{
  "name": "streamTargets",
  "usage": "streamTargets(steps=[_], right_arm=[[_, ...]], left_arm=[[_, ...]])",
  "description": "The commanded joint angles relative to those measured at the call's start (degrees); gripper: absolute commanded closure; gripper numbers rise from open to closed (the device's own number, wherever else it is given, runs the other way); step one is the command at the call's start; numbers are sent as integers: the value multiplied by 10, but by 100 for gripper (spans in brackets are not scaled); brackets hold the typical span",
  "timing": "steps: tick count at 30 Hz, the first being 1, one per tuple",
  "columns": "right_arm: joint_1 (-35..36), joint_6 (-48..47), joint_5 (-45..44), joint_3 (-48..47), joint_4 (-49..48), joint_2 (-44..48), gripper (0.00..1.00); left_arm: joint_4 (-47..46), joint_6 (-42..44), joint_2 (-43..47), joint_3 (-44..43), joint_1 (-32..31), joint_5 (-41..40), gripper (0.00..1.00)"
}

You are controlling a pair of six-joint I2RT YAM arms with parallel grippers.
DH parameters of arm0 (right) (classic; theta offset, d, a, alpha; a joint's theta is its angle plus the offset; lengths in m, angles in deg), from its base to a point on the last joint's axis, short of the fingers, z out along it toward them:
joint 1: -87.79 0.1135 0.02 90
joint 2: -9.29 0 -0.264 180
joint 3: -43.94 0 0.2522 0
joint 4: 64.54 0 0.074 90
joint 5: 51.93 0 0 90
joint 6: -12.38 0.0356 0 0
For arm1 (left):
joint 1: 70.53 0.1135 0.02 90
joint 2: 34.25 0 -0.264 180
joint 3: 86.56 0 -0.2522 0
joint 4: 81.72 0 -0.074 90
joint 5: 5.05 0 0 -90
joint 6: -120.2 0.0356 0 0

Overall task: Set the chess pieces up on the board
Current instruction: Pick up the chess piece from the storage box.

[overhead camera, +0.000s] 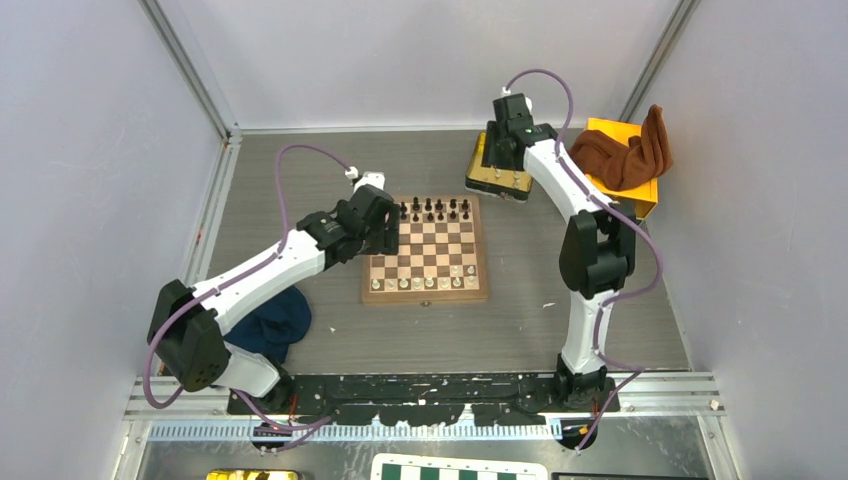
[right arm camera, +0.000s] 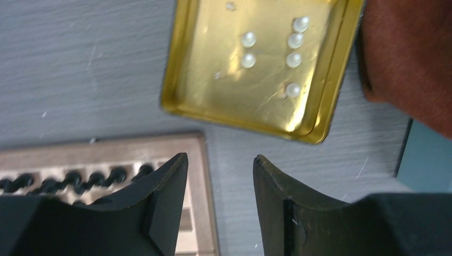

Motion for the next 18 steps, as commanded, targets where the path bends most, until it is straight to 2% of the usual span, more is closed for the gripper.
streamTargets(steps=[1,9,18], right_arm=[[-29,-13,7,-70,-5,-50,46],[-59,-35,18,-150,-13,-147,46],[-62,-39,21,-211,-10,-220,48]], left_arm=[[-2,15,30,-14,9,-11,24],[-22,34,26,-4,27,11,23],[-26,36,14,2,44,26,23]])
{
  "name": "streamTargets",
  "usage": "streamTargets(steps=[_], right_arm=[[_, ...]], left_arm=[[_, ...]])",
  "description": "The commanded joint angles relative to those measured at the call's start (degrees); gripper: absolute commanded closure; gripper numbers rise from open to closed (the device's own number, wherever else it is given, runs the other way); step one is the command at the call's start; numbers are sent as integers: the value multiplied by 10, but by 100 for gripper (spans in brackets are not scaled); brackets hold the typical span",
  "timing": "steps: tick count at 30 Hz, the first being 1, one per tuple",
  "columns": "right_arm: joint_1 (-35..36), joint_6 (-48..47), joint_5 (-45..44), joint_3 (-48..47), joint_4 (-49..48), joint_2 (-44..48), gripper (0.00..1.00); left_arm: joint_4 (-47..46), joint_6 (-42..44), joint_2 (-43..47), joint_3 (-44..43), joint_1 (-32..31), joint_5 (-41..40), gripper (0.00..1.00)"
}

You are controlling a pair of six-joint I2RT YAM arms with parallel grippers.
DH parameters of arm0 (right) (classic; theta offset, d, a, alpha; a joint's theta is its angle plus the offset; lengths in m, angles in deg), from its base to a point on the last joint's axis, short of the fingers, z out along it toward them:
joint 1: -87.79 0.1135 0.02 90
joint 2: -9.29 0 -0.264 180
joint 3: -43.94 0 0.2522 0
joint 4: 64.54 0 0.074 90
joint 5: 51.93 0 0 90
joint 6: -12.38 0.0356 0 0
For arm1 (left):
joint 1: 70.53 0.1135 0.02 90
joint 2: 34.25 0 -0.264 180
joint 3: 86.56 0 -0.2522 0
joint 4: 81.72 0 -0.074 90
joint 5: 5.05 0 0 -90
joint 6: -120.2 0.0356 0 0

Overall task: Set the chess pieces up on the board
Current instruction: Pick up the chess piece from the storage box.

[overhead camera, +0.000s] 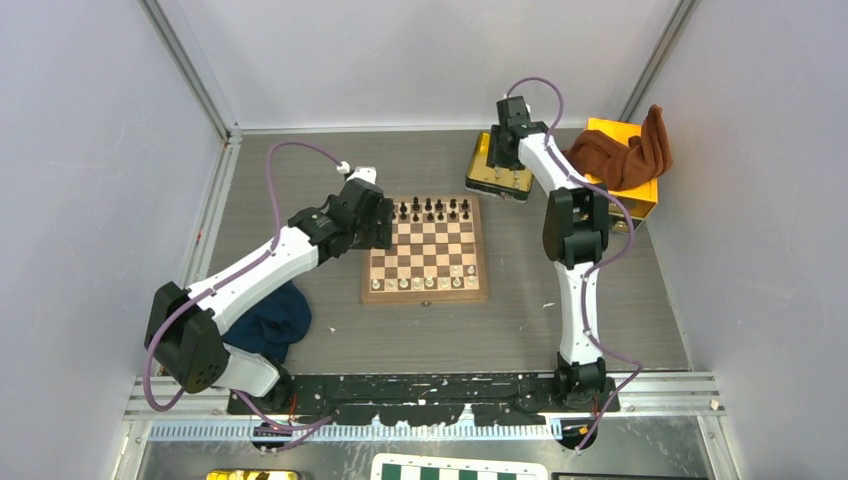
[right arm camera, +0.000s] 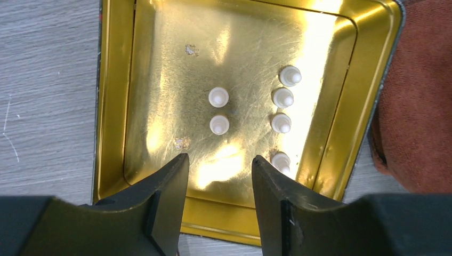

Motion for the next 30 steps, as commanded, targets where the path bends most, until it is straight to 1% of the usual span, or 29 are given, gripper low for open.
streamTargets(steps=[1,8,24,30], right_arm=[[-1,-7,3,-47,-13,-12,48],[-6,-7,4,-67,-12,-35,51],[-12,0,18,-81,-13,-70,57],[-13,0,22,-92,-11,-78,65]], left_arm=[[-22,11,4,5,9,7,23],[-31,13,14,26,16,11,23],[-35,14,6,30,30,14,23],[-36,16,3,31,34,16,23]])
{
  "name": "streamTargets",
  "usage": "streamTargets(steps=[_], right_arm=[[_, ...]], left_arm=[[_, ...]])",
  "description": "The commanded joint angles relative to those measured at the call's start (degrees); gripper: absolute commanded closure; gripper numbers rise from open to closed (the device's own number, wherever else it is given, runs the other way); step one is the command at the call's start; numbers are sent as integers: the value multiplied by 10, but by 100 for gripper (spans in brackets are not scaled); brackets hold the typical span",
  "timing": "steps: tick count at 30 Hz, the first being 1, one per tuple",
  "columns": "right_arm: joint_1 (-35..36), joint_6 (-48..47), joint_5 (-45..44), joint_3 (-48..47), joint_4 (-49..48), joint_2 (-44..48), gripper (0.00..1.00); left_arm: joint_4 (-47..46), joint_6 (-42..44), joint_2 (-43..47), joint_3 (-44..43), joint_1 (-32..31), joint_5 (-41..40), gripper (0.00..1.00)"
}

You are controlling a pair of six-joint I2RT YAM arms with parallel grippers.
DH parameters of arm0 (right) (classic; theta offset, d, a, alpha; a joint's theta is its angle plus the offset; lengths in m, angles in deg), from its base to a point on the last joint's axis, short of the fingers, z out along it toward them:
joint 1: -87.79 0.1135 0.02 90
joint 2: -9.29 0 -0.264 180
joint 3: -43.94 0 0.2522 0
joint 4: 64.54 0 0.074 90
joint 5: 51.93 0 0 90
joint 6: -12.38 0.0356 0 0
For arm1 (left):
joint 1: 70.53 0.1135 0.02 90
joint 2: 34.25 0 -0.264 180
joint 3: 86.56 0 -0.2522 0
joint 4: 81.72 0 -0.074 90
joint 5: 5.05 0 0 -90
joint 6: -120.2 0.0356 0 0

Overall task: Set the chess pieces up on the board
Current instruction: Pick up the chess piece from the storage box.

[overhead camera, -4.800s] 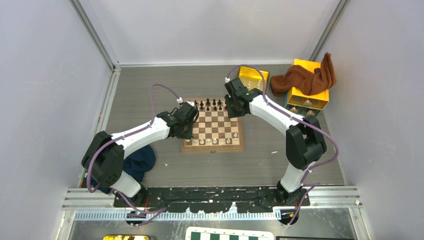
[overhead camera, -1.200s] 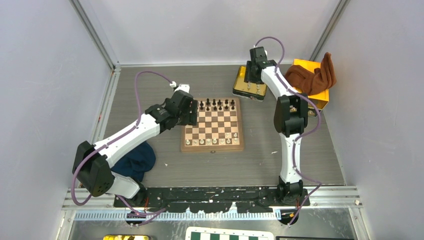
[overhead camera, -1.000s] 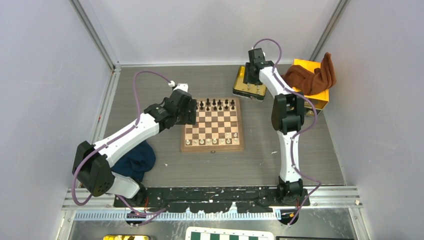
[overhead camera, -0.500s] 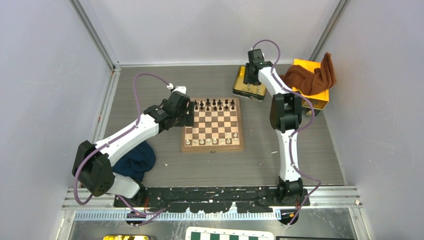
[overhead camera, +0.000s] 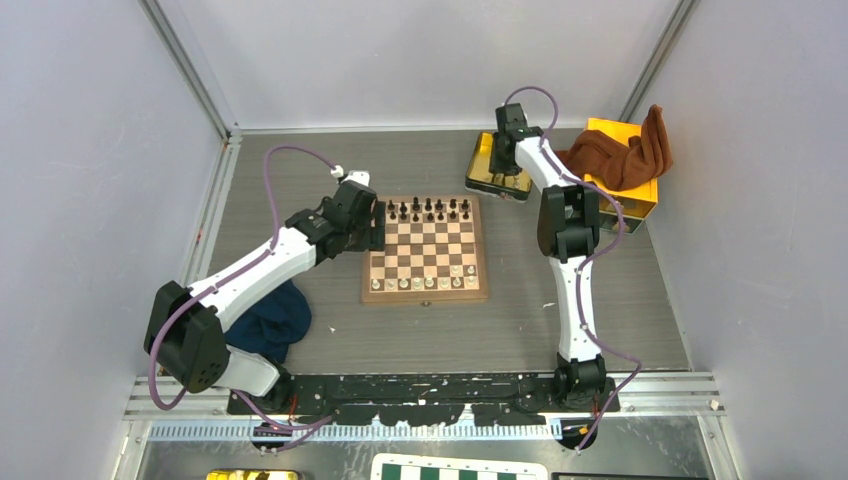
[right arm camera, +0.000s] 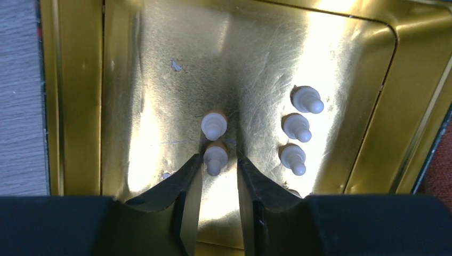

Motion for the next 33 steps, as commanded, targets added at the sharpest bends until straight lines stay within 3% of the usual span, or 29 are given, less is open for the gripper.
streamTargets(steps=[1,13,27,33], right_arm=[[-4,0,6,-36,-12,5,66],[-7,0,9,-39,-14,1,71],[-8,-1,9,-33,-13,9,94],[-8,-4,7,-15,-17,31,99]], left_arm=[[-24,8,2,1,5,5,23],[-26,9,-3,3,9,8,23],[-26,8,-2,6,11,10,23],[-22,5,1,9,11,10,23]])
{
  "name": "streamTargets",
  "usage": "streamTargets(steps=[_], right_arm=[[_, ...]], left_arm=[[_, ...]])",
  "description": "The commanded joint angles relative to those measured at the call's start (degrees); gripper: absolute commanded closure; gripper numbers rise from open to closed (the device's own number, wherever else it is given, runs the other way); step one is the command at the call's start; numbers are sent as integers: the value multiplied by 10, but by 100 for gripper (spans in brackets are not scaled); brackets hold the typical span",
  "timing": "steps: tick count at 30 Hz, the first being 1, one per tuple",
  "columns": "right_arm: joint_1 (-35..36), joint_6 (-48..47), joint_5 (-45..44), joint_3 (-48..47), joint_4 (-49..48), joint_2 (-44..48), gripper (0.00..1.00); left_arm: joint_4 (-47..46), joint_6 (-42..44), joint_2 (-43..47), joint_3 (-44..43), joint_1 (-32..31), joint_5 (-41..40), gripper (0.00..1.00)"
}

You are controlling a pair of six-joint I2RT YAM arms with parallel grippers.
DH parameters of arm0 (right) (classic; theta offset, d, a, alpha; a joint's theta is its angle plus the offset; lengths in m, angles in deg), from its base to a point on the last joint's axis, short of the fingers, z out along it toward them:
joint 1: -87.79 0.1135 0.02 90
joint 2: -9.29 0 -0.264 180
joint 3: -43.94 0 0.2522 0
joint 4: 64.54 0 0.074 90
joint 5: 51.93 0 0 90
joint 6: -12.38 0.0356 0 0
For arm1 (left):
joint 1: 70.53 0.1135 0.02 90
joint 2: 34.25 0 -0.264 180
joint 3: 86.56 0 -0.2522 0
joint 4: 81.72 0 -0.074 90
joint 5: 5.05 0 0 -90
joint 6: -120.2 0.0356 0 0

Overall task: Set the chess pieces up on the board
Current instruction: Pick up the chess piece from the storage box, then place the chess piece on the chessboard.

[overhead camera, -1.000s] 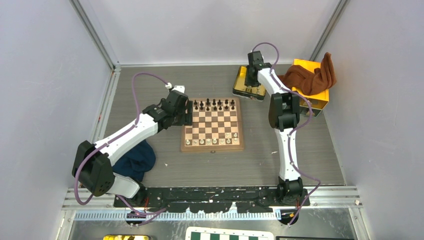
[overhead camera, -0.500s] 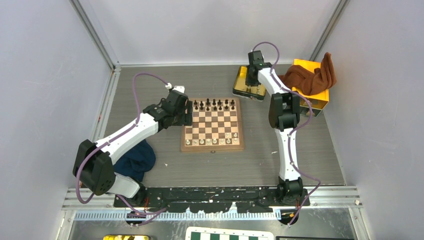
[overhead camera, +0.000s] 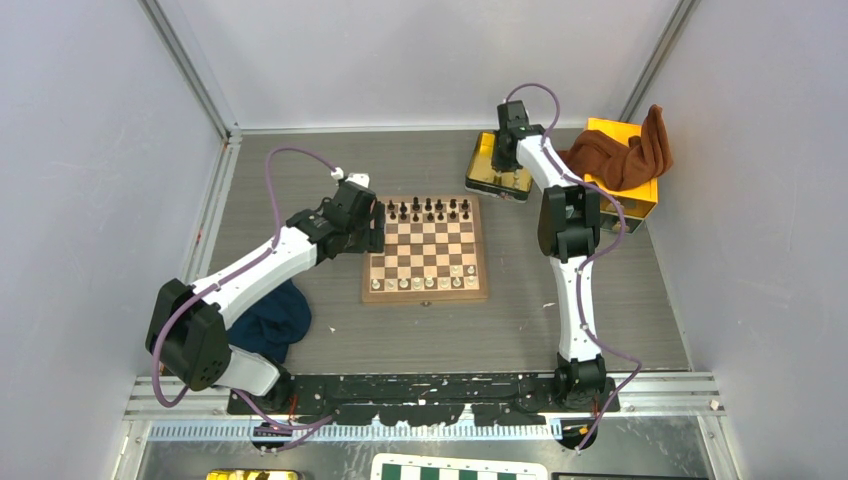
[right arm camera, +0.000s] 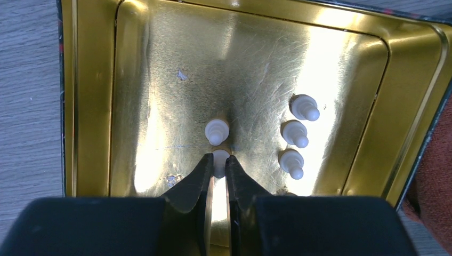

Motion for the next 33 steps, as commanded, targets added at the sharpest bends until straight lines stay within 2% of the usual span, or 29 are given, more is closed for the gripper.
streamTargets(steps=[1,22,33], right_arm=[[-1,-4,-1,4,-16,37,99],[30,-25,-19,112,-23,194,99],[150,-39,-44,302,-12,388,99]], left_arm=[[-22,0,9,3,4,1,23],[-25,0,41,11,5,4,24],[-28,-9,56,12,6,-1,23]])
